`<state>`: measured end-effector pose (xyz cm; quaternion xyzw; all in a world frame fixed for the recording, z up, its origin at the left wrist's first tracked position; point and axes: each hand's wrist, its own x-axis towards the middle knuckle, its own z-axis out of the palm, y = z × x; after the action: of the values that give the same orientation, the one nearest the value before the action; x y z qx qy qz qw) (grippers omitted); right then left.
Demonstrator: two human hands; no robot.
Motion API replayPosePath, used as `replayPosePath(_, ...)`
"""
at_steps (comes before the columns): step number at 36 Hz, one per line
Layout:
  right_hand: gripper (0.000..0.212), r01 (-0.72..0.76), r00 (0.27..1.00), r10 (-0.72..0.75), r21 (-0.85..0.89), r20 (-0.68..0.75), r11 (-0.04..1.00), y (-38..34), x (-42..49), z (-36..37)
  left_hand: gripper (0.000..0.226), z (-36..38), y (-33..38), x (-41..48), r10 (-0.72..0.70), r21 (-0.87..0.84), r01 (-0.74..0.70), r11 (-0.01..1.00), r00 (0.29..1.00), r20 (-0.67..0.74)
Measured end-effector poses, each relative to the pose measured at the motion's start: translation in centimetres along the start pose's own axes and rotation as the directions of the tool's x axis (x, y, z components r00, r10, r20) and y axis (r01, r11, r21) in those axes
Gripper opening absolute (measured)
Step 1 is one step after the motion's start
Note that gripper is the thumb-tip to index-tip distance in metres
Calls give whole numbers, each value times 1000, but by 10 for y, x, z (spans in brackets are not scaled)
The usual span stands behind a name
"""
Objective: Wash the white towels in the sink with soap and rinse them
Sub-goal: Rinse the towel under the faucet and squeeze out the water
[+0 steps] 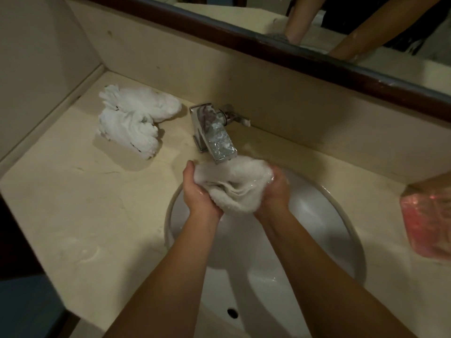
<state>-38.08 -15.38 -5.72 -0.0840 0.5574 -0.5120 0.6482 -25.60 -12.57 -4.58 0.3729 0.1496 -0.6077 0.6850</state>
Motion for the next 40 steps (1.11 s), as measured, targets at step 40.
replayPosePath(40, 31, 197, 980, -200, -199, 7, 960, 7, -21, -5, 48, 0, 21, 21, 264, 555, -34, 831, 903, -339)
